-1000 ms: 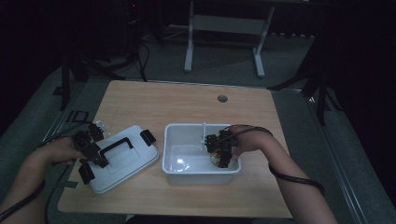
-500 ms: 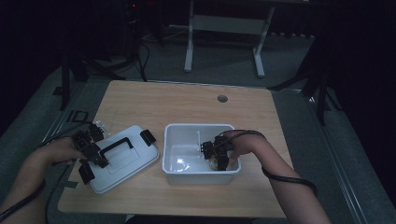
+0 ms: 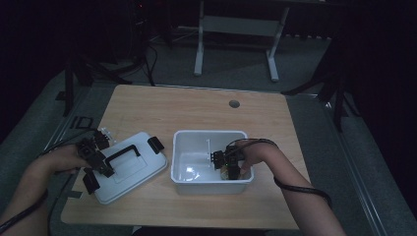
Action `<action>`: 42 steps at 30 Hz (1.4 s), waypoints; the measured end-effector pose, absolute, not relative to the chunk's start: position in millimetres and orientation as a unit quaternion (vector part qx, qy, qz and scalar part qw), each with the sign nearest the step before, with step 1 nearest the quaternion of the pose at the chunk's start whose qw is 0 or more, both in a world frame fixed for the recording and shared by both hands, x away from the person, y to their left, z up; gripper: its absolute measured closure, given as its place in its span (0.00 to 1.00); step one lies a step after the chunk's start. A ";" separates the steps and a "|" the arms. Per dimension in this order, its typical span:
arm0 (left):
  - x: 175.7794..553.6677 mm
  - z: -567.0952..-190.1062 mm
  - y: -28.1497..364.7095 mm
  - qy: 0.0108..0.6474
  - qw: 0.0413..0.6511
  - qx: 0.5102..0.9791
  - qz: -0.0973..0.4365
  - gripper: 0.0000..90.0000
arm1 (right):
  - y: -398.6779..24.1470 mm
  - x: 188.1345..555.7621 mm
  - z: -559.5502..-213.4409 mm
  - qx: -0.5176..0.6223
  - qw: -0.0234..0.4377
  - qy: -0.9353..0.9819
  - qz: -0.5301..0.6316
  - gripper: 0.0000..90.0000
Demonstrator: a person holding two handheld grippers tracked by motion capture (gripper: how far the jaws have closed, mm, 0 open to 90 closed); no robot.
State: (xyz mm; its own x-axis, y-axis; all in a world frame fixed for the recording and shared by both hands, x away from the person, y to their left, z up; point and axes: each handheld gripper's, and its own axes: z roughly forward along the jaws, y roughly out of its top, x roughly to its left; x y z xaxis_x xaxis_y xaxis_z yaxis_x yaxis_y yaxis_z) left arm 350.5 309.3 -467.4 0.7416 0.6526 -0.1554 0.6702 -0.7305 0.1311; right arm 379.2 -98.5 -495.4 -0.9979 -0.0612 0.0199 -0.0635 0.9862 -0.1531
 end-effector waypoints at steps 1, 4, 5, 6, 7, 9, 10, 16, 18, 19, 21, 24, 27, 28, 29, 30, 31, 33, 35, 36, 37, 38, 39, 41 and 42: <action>350.9 -467.4 309.3 0.356 0.088 0.929 -0.049 0.20 | -98.3 379.4 -495.4 0.030 0.007 -0.997 0.077 0.23; 351.2 -467.8 308.6 0.357 0.086 0.929 -0.050 0.20 | -97.9 381.9 -494.8 0.015 0.012 -0.997 0.072 0.22; 351.3 -468.0 308.0 0.356 0.085 0.929 -0.050 0.20 | -97.9 381.8 -494.7 0.014 0.013 -0.997 0.073 0.22; 351.3 -468.0 308.0 0.356 0.085 0.929 -0.050 0.20 | -98.0 381.0 -494.7 0.016 0.012 -0.997 0.074 0.22; 351.1 -467.7 307.1 0.355 0.085 0.930 -0.050 0.20 | -97.9 380.6 -494.5 0.018 0.012 -0.997 0.075 0.22; 350.9 -467.8 306.3 0.354 0.087 0.930 -0.051 0.20 | -98.1 379.9 -494.1 0.018 0.011 -0.997 0.075 0.22; 350.9 -467.8 306.3 0.354 0.087 0.930 -0.051 0.20 | -98.1 379.9 -494.1 0.018 0.011 -0.997 0.075 0.22; 350.2 -467.9 305.2 0.352 0.085 0.931 -0.051 0.20 | -97.8 379.5 -486.3 0.009 0.000 -0.998 0.061 0.19; 350.2 -467.6 305.4 0.352 0.083 0.931 -0.051 0.20 | -99.2 378.4 -482.7 0.009 -0.002 -0.998 0.059 0.16; 350.4 -467.2 305.7 0.353 0.084 0.931 -0.051 0.20 | -99.9 378.3 -480.4 0.007 -0.005 -0.998 0.057 0.15; 350.3 -466.4 305.7 0.354 0.083 0.930 -0.049 0.20 | -102.8 377.3 -475.0 0.012 -0.006 -0.998 0.056 0.15; 350.2 -466.4 305.6 0.353 0.082 0.931 -0.049 0.20 | -105.4 376.2 -464.7 0.021 -0.016 -0.999 0.037 0.15; 349.8 -467.8 305.4 0.355 0.081 0.930 -0.052 0.20 | -106.6 375.7 -451.6 0.027 -0.025 -0.999 0.010 0.15; 349.8 -468.0 305.5 0.354 0.081 0.930 -0.052 0.20 | -107.2 375.1 -446.8 0.024 -0.025 -0.999 0.002 0.15; 349.8 -468.0 305.6 0.354 0.080 0.930 -0.051 0.20 | -108.0 374.9 -441.7 0.022 -0.025 -0.999 -0.004 0.15; 349.9 -467.6 306.0 0.354 0.081 0.930 -0.052 0.20 | -109.1 374.7 -437.0 0.024 -0.028 -0.999 -0.011 0.15; 349.9 -467.4 306.0 0.355 0.082 0.930 -0.051 0.20 | -110.8 374.1 -431.2 0.024 -0.031 -0.999 -0.017 0.15; 349.7 -466.6 306.1 0.355 0.079 0.930 -0.050 0.20 | -113.6 373.3 -424.0 0.026 -0.032 -0.999 -0.023 0.15; 349.7 -465.9 305.9 0.355 0.079 0.930 -0.049 0.20 | -118.5 371.7 -413.9 0.023 -0.038 -0.998 -0.035 0.15; 349.7 -465.9 305.9 0.355 0.079 0.930 -0.049 0.20 | -118.5 371.7 -413.9 0.023 -0.038 -0.998 -0.035 0.15; 350.0 -465.5 305.9 0.354 0.081 0.930 -0.049 0.20 | -123.3 370.2 -405.2 0.020 -0.043 -0.998 -0.048 0.15; 350.1 -465.5 305.7 0.353 0.080 0.931 -0.049 0.20 | -125.6 369.5 -401.3 0.017 -0.044 -0.998 -0.052 0.15; 350.2 -465.5 305.6 0.354 0.080 0.931 -0.050 0.20 | -129.8 368.4 -394.9 0.016 -0.047 -0.997 -0.059 0.15; 350.3 -465.6 305.2 0.355 0.079 0.930 -0.050 0.20 | -139.2 366.5 -383.6 0.010 -0.052 -0.996 -0.073 0.16; 350.6 -465.6 305.3 0.355 0.079 0.930 -0.050 0.20 | -142.5 366.1 -380.2 0.010 -0.054 -0.995 -0.077 0.16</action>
